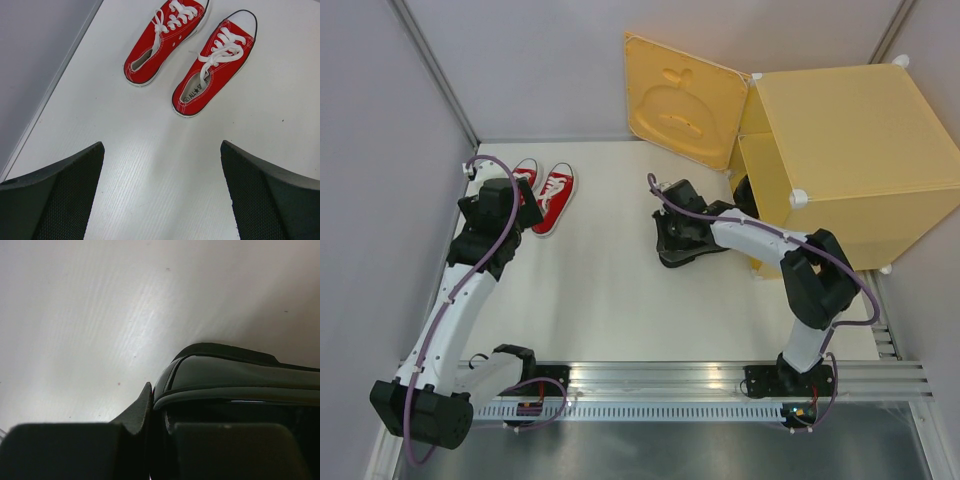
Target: Place and organize the shoes in the shoe cabinet
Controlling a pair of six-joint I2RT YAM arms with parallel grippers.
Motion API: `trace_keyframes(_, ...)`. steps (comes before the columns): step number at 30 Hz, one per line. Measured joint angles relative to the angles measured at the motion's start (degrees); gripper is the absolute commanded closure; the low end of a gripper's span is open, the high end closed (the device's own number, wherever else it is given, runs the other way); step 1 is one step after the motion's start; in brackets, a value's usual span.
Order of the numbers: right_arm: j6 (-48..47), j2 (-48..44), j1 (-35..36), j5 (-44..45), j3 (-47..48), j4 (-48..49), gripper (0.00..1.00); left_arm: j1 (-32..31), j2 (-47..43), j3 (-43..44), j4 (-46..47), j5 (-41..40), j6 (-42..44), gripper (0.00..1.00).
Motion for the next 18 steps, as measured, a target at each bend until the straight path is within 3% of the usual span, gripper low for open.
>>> trace_keyframes(18,-2.2,0.1,-14.1,6.5,1.6,-1.2,0.91,0.0,0.4,-0.1,0.0,0.4,0.0,0.00)
